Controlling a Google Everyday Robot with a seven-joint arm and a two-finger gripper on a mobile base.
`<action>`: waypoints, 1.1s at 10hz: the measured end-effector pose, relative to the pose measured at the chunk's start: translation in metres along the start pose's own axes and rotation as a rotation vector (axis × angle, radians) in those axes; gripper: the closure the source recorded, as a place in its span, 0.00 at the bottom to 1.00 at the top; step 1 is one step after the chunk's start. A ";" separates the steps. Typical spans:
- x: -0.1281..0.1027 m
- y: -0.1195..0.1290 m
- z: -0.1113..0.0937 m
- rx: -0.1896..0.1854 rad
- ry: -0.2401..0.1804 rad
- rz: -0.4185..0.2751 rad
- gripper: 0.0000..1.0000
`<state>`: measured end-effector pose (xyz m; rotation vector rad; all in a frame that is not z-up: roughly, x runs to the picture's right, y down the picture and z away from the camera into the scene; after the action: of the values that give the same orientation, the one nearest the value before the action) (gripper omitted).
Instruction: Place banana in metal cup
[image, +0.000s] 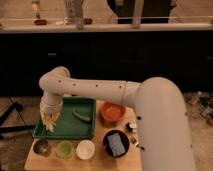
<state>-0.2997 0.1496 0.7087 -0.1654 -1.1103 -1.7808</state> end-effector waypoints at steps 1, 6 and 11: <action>0.004 -0.007 0.005 -0.002 -0.013 -0.018 0.87; -0.014 -0.022 0.019 0.007 -0.051 -0.043 0.87; -0.021 -0.025 0.022 0.014 -0.055 -0.049 0.87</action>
<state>-0.3173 0.1820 0.6944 -0.1807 -1.1746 -1.8207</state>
